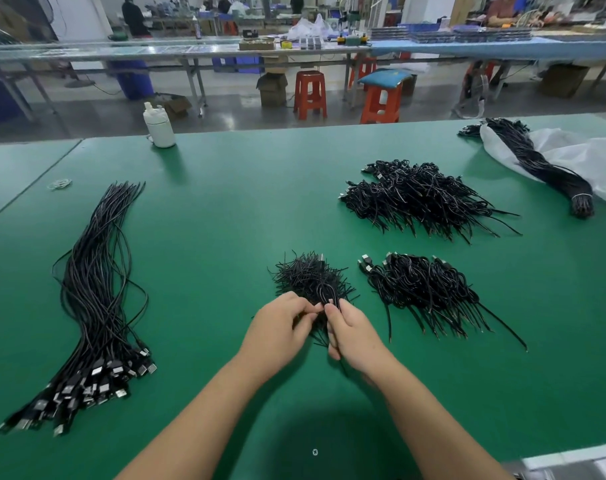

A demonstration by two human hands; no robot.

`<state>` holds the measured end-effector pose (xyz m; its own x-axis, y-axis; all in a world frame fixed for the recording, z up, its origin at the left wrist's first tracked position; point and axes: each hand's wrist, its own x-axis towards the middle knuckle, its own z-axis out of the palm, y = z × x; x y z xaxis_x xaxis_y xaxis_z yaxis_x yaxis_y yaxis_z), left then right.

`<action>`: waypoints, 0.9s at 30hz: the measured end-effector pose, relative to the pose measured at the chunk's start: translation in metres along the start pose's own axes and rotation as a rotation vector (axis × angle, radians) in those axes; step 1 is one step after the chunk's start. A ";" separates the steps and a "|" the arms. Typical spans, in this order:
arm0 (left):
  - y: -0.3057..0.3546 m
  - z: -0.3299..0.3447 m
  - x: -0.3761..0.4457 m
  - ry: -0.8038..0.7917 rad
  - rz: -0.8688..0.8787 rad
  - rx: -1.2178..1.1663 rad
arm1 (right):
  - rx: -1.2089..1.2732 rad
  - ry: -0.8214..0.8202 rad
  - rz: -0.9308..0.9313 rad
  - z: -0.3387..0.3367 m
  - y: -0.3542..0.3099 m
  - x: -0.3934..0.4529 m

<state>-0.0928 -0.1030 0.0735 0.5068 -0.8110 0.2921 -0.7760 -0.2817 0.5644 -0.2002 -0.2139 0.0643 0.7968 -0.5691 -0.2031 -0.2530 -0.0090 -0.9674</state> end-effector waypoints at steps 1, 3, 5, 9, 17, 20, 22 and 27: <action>0.000 0.000 -0.001 0.035 0.071 0.096 | 0.016 0.005 0.009 0.000 -0.001 0.000; 0.001 0.000 0.000 0.136 0.292 0.302 | 0.058 -0.005 0.024 -0.001 -0.004 0.000; 0.003 -0.001 0.000 0.217 0.466 0.425 | 0.106 -0.039 0.035 -0.002 -0.009 0.001; 0.001 -0.004 -0.004 0.221 0.584 0.477 | 0.098 -0.147 0.039 -0.008 -0.017 0.002; 0.013 -0.018 -0.001 0.170 0.553 0.444 | 0.061 -0.271 0.122 -0.015 -0.020 0.003; 0.016 -0.023 0.002 0.055 0.591 0.409 | 0.102 -0.360 0.185 -0.017 -0.018 0.000; 0.016 -0.025 0.001 -0.014 0.484 0.294 | 0.100 -0.386 0.200 -0.018 -0.018 -0.001; 0.021 -0.018 0.000 0.027 0.023 0.027 | 0.204 -0.377 0.232 -0.015 -0.016 -0.002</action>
<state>-0.1021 -0.0996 0.0989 0.4983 -0.8034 0.3260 -0.7972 -0.2767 0.5365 -0.2059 -0.2253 0.0825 0.8849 -0.1991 -0.4210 -0.3649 0.2653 -0.8925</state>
